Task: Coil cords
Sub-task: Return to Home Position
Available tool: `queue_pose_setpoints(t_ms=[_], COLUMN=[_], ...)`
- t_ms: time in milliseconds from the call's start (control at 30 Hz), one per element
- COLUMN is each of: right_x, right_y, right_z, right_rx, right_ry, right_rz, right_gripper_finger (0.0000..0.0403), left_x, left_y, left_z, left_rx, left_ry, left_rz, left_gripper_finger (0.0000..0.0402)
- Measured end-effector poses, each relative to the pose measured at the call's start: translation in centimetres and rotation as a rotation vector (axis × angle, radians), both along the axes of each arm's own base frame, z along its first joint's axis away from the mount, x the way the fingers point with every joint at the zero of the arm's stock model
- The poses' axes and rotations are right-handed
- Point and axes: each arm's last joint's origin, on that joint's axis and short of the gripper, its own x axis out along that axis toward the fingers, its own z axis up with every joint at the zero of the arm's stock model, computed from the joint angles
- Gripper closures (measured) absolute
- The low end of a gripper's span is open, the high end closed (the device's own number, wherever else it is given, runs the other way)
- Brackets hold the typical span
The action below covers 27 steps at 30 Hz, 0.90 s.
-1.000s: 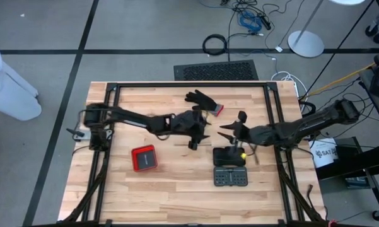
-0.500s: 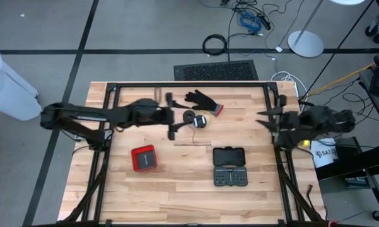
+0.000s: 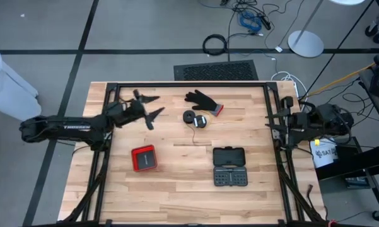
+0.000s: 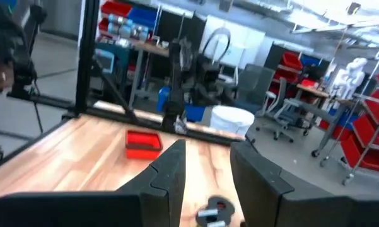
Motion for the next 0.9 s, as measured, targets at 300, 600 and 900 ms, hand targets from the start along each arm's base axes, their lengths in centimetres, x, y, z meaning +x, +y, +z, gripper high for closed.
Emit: queue_pose_setpoints(t_ms=[300,600,900], right_x=[2.4,4.5,5.7], right_y=[0.8,1.3,1.0], right_z=[-1.7,-4.3,-7.4], right_rx=[0.067,-0.015,-0.015], right_ry=[-0.041,-0.237,-0.138], right_rz=[0.067,0.042,-0.03], right_gripper_finger=[0.029,0.029,0.029], left_x=[-4.7,-7.2,-7.7], left_y=[-0.3,-1.0,-1.3], left_z=[-3.8,-5.3,-5.3], left_rx=[-0.113,-0.128,-0.107], left_ry=[-0.125,-0.192,-0.164], left_rz=[0.069,0.109,0.101], left_gripper_finger=[0.0132,0.0132,0.0132])
